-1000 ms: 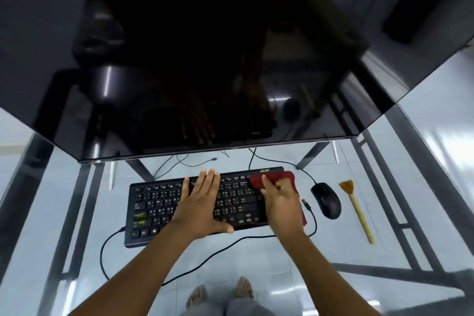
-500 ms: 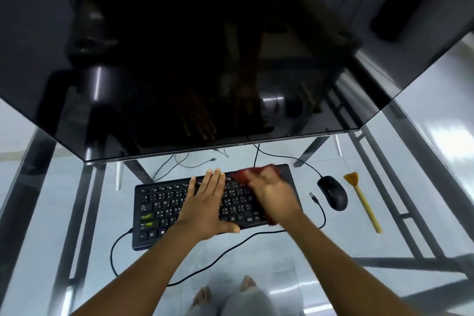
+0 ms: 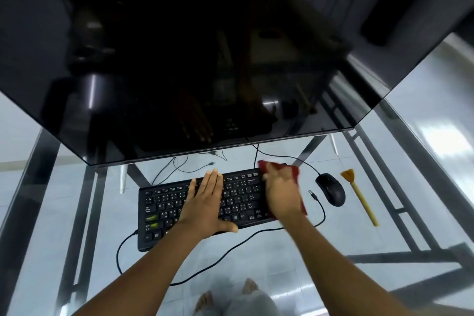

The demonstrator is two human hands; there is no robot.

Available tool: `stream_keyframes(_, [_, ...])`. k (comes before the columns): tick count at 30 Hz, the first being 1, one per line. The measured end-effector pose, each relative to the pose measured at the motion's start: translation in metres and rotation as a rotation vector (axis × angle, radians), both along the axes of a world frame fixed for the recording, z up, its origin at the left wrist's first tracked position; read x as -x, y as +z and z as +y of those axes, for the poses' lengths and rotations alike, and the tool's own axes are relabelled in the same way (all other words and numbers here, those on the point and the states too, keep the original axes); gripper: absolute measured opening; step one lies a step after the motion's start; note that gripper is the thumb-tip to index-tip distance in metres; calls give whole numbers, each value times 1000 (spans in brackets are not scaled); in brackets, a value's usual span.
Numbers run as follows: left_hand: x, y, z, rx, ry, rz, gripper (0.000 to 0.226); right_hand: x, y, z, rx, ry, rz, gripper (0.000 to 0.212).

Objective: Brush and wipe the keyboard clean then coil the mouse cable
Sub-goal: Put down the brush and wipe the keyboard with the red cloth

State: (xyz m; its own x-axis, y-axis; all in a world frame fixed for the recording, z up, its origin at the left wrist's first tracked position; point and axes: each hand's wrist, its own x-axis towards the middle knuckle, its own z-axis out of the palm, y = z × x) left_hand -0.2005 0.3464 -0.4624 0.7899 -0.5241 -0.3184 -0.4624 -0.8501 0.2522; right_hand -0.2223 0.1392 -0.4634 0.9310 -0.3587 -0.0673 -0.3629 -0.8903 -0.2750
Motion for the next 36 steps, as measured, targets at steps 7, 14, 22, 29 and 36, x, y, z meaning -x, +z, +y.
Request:
stream_keyframes(7, [0, 1, -1, -21, 13, 4, 136, 5, 10, -24, -105, 13, -11, 33])
stream_keyframes(14, [0, 2, -3, -35, 17, 18, 136, 15, 6, 19, -74, 464, -5, 36])
stream_keyframes(22, [1, 1, -1, -9, 22, 7, 136, 36, 3, 8, -77, 573, -25, 52])
stream_keyframes(29, [0, 0, 1, -1, 21, 15, 135, 48, -9, -33, 25, 168, -107, 32])
stream_keyframes(36, [-1, 0, -1, -16, 9, 22, 134, 65, -2, -38, 41, 301, -42, 23])
